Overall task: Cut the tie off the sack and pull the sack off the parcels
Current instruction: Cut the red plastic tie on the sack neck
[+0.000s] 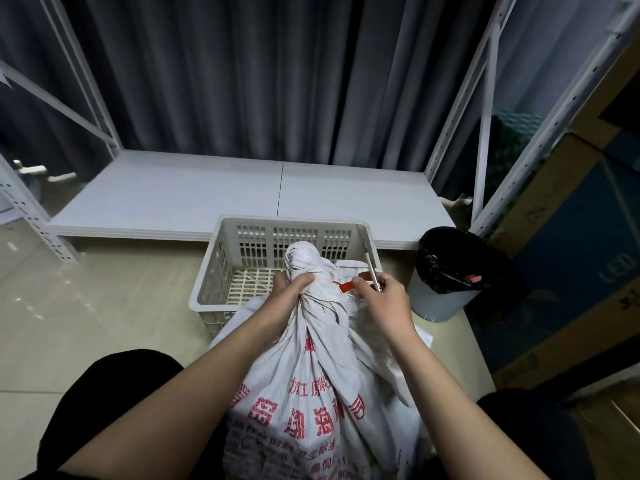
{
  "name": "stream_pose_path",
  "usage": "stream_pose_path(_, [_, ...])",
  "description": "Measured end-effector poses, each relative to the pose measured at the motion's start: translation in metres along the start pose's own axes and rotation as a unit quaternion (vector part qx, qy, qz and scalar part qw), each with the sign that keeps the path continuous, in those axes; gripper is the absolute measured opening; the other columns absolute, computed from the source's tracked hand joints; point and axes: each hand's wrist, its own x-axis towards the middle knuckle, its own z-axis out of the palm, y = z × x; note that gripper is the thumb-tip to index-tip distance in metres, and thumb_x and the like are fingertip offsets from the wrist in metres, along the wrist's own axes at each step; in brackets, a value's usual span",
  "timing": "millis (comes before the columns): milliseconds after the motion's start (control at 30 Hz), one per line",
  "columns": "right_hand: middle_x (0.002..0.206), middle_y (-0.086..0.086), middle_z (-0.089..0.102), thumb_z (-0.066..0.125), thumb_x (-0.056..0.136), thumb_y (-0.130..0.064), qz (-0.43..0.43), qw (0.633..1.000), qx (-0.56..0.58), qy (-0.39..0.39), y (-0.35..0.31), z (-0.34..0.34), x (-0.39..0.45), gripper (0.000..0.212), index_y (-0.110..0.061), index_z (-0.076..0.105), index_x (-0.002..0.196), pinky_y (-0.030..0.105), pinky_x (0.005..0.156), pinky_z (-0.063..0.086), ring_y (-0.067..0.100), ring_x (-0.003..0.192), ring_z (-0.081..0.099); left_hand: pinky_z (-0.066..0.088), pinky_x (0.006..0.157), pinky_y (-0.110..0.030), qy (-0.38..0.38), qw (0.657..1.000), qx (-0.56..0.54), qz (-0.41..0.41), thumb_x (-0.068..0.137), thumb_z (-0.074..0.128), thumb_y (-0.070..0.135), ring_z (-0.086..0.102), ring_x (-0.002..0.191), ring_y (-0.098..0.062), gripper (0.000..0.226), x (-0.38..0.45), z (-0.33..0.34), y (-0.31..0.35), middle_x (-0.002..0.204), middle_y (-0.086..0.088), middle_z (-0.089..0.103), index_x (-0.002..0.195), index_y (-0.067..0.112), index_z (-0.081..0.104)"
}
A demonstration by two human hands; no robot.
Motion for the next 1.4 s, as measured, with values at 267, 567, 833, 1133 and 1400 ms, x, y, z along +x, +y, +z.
stream_pose_path(267, [0.062,-0.007,0.063,0.067,0.084,-0.022,-0.001,0.998,-0.053,-0.041,-0.007,0.001,0.022,0.016,-0.02,0.062,0.069,0.031,0.07,0.046,0.017,0.07,0.061,0.037,0.084,-0.026,0.032,0.987,0.15,0.054,0.086,0.06,0.048,0.048,0.104,-0.016,0.072,-0.021,-0.001,0.036,0.128,-0.004,0.046,0.14,0.012,0.027])
stream_pose_path(567, [0.074,0.005,0.067,0.064,0.087,-0.029,-0.033,0.999,-0.041,0.011,-0.028,-0.007,0.04,0.02,-0.009,0.065,0.082,0.034,0.072,0.047,0.026,0.079,0.064,0.039,0.069,-0.024,0.031,0.969,0.215,0.116,0.087,0.056,0.019,0.05,0.086,-0.006,0.036,-0.036,-0.009,0.052,0.117,-0.006,0.054,0.121,0.016,0.045])
stream_pose_path(833, [0.076,0.007,0.061,0.056,0.092,-0.031,-0.079,0.992,-0.022,0.093,-0.061,-0.018,0.044,0.023,-0.009,0.055,0.081,0.035,0.066,0.039,0.032,0.079,0.058,0.035,0.101,-0.025,-0.048,0.935,0.301,0.182,0.076,0.052,0.012,0.043,0.124,-0.012,0.054,-0.048,-0.02,0.072,0.136,0.002,0.046,0.124,0.036,0.046])
stream_pose_path(1133, [0.074,0.006,0.069,0.055,0.093,-0.029,-0.077,0.969,0.089,0.219,-0.071,-0.051,0.047,0.021,-0.009,0.059,0.088,0.027,0.065,0.032,0.022,0.077,0.06,0.034,0.096,-0.024,0.031,0.838,0.516,0.172,0.093,0.051,0.034,0.045,0.128,-0.02,0.046,-0.036,0.01,0.101,0.142,-0.004,0.045,0.136,0.018,0.046])
stream_pose_path(1400, [0.065,-0.008,0.07,0.056,0.09,-0.021,-0.069,0.978,0.085,0.178,-0.061,-0.089,0.059,0.013,-0.01,0.058,0.093,0.031,0.07,0.038,0.011,0.077,0.059,0.038,0.105,-0.038,0.056,0.764,0.638,0.075,0.087,0.053,0.042,0.041,0.132,-0.031,0.064,-0.017,0.037,0.112,0.149,-0.011,0.036,0.143,0.017,0.035])
